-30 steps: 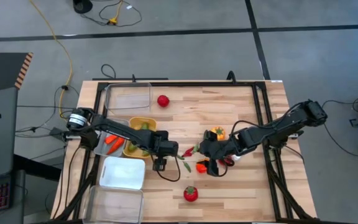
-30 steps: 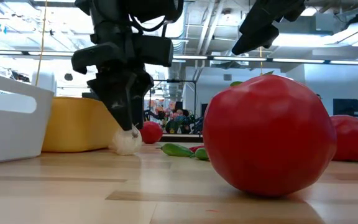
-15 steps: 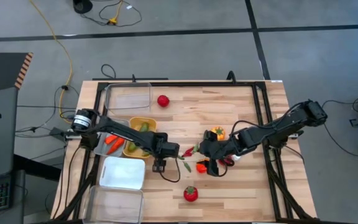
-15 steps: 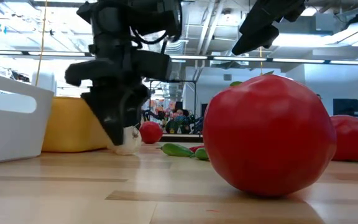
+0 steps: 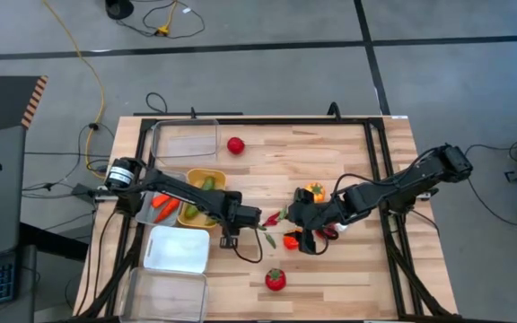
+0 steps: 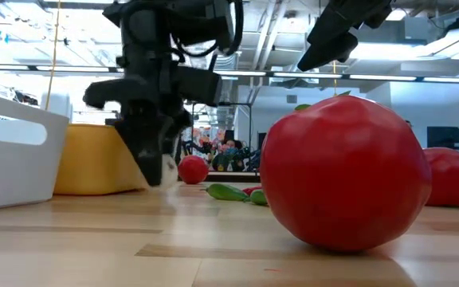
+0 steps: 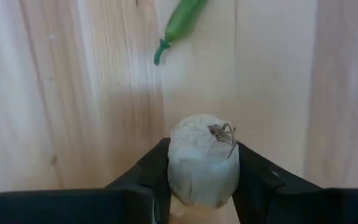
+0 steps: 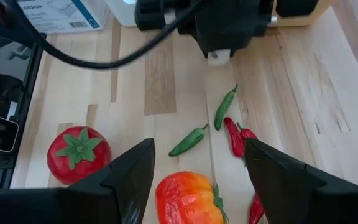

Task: Sort produce into baskets
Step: Put the left garlic into the bottom transparent bin, then put the right garlic into the bottom transparent bin

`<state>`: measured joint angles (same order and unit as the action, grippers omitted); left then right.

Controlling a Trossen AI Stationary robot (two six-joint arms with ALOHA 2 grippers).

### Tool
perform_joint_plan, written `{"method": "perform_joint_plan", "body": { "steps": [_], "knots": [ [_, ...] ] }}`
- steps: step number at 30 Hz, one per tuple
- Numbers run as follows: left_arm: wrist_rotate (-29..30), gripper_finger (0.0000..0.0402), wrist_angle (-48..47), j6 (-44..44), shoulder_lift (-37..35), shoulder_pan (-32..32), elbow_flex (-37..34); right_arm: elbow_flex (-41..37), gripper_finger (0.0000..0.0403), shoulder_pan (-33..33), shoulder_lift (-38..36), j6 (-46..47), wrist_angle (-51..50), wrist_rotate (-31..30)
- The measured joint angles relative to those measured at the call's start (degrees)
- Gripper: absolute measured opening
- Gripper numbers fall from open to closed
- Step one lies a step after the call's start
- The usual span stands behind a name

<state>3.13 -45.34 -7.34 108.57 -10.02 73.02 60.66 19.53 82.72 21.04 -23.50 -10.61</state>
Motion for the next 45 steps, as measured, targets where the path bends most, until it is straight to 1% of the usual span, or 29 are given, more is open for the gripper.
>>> {"method": "perform_joint_plan", "body": {
  "steps": [5,9,12,15,23,27,33,38,43,45],
  "knots": [
    [-0.3,0.0121,-10.8,0.2,0.0,-2.2,8.6,0.0,0.0276,0.0,0.0,0.0,0.0,0.0],
    [-0.3,0.0125,-20.6,-0.9,-0.1,-6.1,17.0,0.0,0.0276,0.0,0.0,0.0,0.0,0.0],
    [-0.4,0.0125,-27.1,-4.4,-0.1,-10.1,22.1,0.0,0.0276,0.0,0.0,0.0,0.0,0.0],
    [-1.4,0.0125,-31.3,-9.6,-0.2,-14.8,25.4,0.0,0.0276,0.0,0.0,0.0,0.0,0.0],
    [-7.9,0.0125,-33.0,-28.8,-0.2,-27.3,26.2,0.0,0.0276,0.0,0.0,-0.4,0.0,0.0],
    [-7.9,0.0125,-33.0,-37.7,-0.2,-32.3,26.2,0.0,0.0276,0.0,0.0,-0.5,0.0,0.0],
    [-7.0,0.0128,-33.1,-47.6,0.1,-37.6,26.2,0.0,0.0276,-0.1,0.0,-0.5,0.0,0.0],
    [-8.6,0.0152,-33.3,-51.9,0.2,-38.5,26.1,0.0,0.0276,-0.1,0.0,-0.1,0.0,0.0],
    [-8.1,0.0196,-33.3,-51.7,0.2,-38.3,26.1,0.0,0.0276,-0.1,0.0,-0.1,-0.3,0.0],
    [-7.3,0.0214,-33.4,-51.9,0.2,-38.2,26.1,0.0,0.0276,-0.1,-0.3,-0.4,-2.1,0.0]
  ]
}}
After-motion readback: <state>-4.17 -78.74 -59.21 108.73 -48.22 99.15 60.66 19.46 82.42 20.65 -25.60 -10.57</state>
